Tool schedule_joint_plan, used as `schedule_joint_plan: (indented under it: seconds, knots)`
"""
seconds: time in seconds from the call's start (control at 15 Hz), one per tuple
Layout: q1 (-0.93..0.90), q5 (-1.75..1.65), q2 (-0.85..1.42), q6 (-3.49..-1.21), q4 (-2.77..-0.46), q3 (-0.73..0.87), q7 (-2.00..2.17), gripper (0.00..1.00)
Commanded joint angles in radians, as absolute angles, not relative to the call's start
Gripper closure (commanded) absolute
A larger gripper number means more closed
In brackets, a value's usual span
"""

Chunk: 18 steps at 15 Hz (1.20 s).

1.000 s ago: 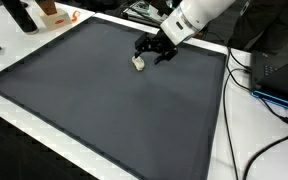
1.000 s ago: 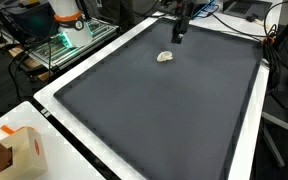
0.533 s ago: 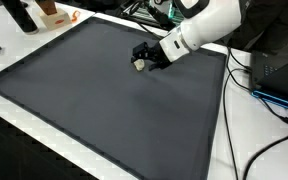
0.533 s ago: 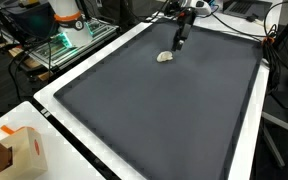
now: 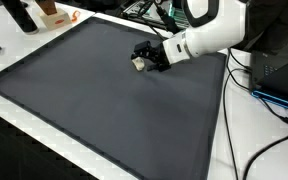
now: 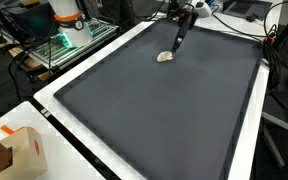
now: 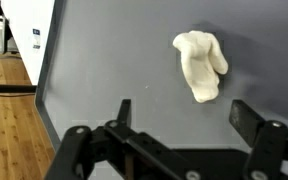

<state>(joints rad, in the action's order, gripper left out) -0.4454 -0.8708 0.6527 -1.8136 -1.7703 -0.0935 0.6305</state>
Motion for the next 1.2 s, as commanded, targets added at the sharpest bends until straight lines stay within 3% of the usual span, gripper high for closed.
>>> schedule_joint_plan:
  seconds: [0.0,1.13]
  knots:
    - [-0.471,-0.89,0.693,-1.729,-1.729,-0.09,0.696,0.0]
    - [-0.416,-0.842,0.666,-1.739,-1.726,-0.12,0.714,0.0]
